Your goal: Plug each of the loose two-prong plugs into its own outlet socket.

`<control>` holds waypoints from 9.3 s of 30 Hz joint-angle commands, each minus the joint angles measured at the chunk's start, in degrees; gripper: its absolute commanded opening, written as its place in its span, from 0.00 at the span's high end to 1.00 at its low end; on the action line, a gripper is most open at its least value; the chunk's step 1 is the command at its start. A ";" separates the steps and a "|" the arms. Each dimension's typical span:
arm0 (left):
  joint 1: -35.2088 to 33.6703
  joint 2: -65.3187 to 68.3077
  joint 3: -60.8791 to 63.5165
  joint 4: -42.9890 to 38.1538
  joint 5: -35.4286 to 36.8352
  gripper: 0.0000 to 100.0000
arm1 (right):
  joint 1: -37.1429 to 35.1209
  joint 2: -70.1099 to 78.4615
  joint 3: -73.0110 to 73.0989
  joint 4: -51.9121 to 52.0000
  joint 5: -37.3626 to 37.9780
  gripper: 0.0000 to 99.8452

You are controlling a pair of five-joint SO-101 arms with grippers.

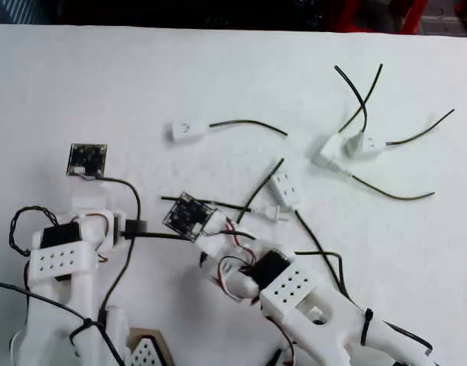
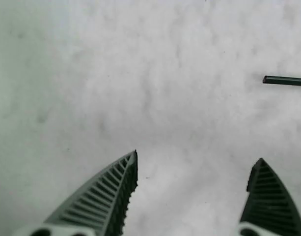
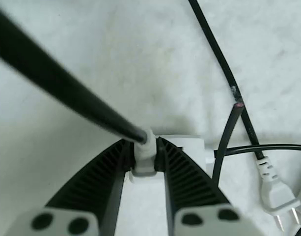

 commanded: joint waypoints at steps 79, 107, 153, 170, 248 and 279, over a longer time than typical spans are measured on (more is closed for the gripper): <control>29.58 -1.71 -9.14 11.96 7.91 0.65 | 3.74 -6.90 1.05 2.95 0.26 0.98; 29.58 -1.71 -8.53 11.16 7.65 0.65 | 3.47 -6.90 -9.93 15.52 -2.99 0.90; 14.73 -1.71 -8.88 8.79 7.56 0.65 | 2.24 -25.63 4.57 8.92 -4.13 0.98; 12.62 -1.71 -8.97 8.62 7.56 0.65 | -0.66 -18.15 2.29 5.85 -4.48 0.98; 9.89 -1.63 -8.53 7.56 7.56 0.65 | 1.27 4.35 -17.14 18.15 -2.64 0.90; -0.48 -1.27 -9.76 4.75 7.74 0.65 | -14.29 -2.51 -15.38 22.11 7.82 0.84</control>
